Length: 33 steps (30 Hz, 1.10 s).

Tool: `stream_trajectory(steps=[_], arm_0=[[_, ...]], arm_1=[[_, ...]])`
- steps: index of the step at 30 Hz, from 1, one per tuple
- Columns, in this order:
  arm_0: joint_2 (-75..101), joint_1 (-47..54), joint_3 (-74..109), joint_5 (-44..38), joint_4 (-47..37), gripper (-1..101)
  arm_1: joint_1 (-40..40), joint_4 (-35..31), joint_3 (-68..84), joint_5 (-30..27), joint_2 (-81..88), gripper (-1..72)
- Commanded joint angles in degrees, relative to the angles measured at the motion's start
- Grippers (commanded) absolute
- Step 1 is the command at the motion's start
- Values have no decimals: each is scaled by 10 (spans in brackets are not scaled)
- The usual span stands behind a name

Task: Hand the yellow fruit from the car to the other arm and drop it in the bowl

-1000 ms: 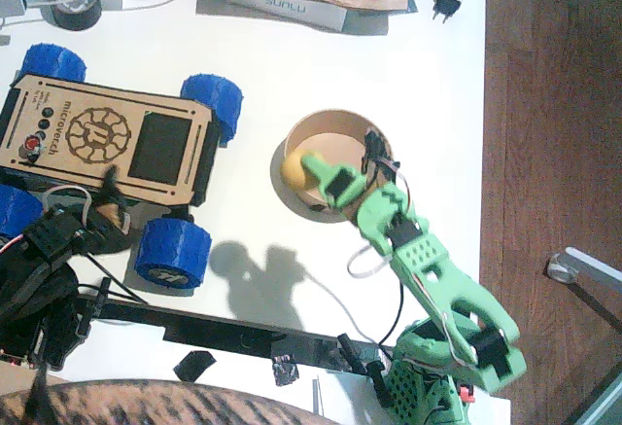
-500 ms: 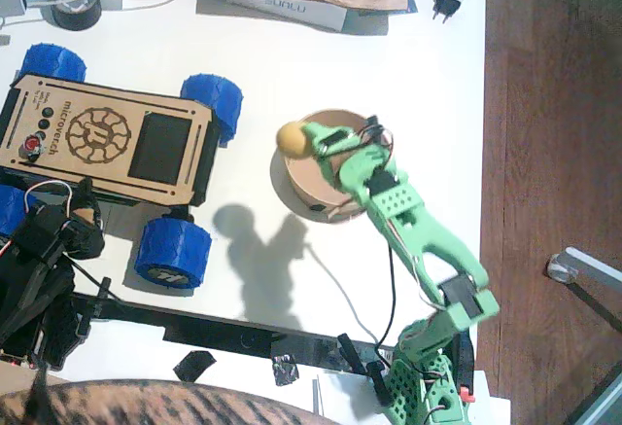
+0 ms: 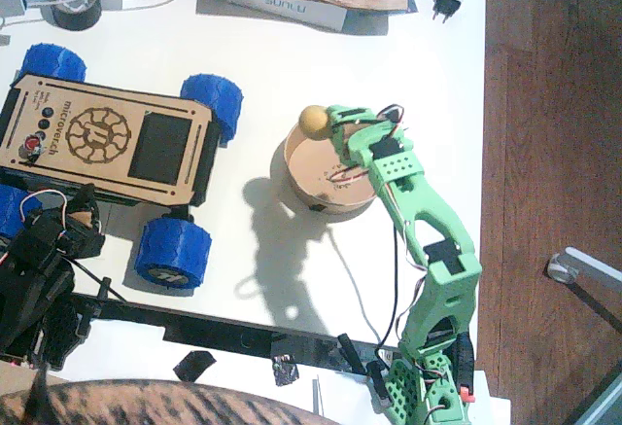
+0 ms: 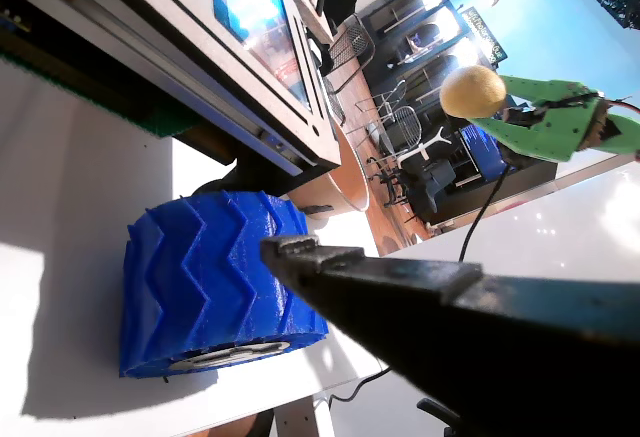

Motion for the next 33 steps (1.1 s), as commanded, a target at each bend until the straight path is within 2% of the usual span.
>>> stream_trajectory(steps=[1,2,3,5,22,33], arm_0=[[-33,3,50,-4,35,421],[-54,6,50,-4,17,310],[-67,1,49,-4,7,149],[-63,1,49,-4,8,6],[-62,1,49,-4,9,19],[-62,1,49,-4,9,19]], arm_1=[[17,14,-50,11,-3,0],[21,18,-54,11,-10,0],[26,21,-57,13,-15,0],[35,32,-62,16,-25,0],[95,54,-76,4,-61,0],[82,65,-80,12,-61,1]])
